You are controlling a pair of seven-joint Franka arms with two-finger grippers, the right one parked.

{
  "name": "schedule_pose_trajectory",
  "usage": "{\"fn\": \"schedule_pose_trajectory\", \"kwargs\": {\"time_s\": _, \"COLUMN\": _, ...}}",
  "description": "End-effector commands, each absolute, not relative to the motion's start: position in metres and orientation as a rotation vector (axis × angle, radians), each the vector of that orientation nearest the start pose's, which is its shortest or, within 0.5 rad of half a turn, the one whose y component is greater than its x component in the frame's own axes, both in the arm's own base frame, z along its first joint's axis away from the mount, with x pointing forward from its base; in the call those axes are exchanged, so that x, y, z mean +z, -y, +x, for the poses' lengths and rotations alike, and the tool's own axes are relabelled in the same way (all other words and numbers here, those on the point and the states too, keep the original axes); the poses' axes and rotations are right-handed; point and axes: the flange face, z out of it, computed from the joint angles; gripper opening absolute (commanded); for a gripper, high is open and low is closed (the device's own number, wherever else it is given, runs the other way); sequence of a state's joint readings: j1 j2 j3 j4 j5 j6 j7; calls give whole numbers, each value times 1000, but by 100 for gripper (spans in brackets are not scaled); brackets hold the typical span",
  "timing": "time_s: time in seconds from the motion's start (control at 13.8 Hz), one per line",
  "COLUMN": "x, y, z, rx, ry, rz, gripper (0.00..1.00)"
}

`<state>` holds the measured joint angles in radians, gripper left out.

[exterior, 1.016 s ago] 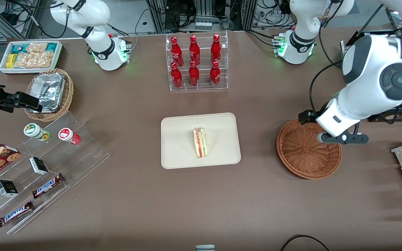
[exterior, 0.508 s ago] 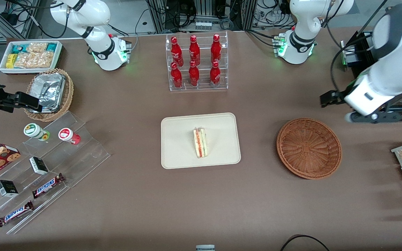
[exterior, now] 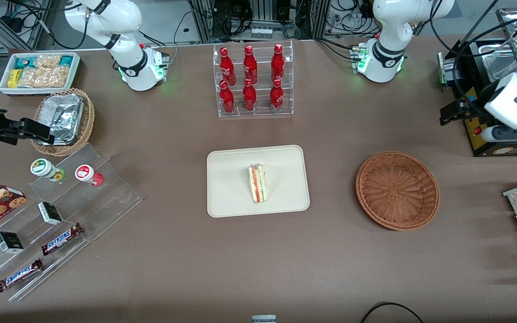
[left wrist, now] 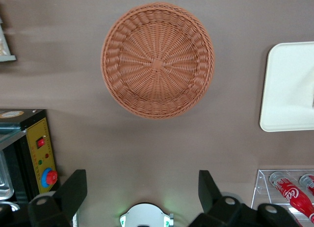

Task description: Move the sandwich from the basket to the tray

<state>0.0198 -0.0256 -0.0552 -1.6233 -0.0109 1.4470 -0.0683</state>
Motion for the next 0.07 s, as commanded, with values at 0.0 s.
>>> {"fn": "schedule_pose_trajectory", "kwargs": {"time_s": 0.0, "x": 622, "y": 6, "z": 525, "rx": 228, "ry": 72, "rz": -3127, "gripper": 100}}
